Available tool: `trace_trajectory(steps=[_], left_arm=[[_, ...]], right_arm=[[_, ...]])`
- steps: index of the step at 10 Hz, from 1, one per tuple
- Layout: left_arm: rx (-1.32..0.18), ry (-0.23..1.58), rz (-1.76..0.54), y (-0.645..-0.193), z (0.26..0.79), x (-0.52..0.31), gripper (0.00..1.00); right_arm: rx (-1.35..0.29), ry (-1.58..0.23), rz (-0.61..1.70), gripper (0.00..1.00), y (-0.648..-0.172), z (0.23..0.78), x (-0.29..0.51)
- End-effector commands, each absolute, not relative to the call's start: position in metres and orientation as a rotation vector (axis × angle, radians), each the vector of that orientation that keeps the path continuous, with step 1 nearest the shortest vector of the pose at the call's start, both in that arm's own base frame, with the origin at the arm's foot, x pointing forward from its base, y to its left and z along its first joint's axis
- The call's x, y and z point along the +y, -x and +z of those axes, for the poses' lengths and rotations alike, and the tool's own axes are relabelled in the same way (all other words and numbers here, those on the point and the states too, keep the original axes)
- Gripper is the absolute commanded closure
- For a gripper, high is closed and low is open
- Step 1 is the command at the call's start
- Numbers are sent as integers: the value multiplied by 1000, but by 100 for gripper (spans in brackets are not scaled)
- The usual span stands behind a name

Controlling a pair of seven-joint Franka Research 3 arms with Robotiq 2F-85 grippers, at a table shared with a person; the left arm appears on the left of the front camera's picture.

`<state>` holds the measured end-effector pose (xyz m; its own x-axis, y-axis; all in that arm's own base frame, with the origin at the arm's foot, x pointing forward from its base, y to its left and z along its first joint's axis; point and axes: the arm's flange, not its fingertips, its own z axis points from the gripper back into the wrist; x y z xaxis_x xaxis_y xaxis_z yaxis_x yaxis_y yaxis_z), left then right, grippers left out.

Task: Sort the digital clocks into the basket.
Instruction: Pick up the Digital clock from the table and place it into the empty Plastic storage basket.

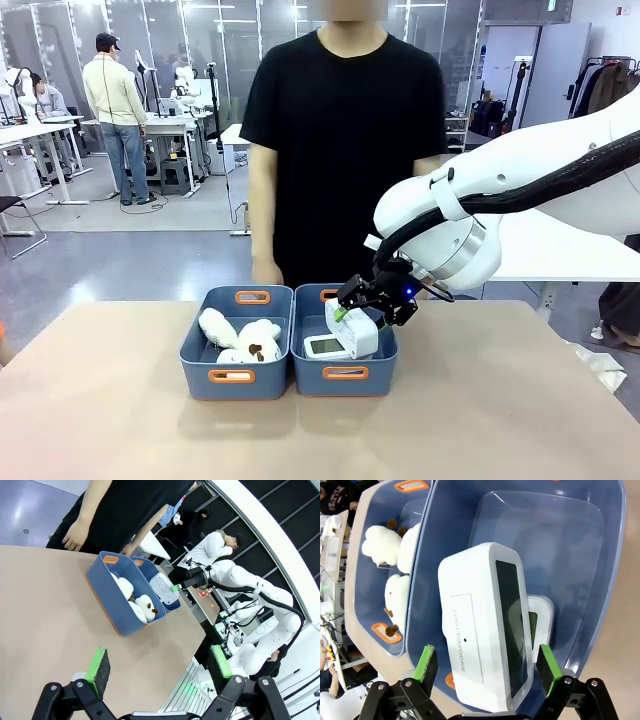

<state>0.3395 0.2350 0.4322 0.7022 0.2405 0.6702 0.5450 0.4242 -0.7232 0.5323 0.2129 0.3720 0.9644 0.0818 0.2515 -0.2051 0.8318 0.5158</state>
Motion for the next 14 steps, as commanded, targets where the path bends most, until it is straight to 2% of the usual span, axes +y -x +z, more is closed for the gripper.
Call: trace_trajectory(steps=[1,6,7,9,12,14], left_arm=[[-807,1150,-203,-340,437,235,0],[-807,1150,-203,-340,437,235,0],[-807,1150,-203,-340,437,235,0],[-807,1150,-203,-340,437,235,0],[-807,1150,-203,-340,437,235,0],[-807,1150,-203,-340,437,235,0]], right_arm=[[-226,-568,152,0,-533,371,213],[-224,-569,153,0,-532,372,213],[-234,-647,137,0,-515,406,195],[-267,-648,58,0,-487,446,141],[-220,-905,-49,0,-456,445,36],[-207,-1156,-115,0,-437,434,-46]])
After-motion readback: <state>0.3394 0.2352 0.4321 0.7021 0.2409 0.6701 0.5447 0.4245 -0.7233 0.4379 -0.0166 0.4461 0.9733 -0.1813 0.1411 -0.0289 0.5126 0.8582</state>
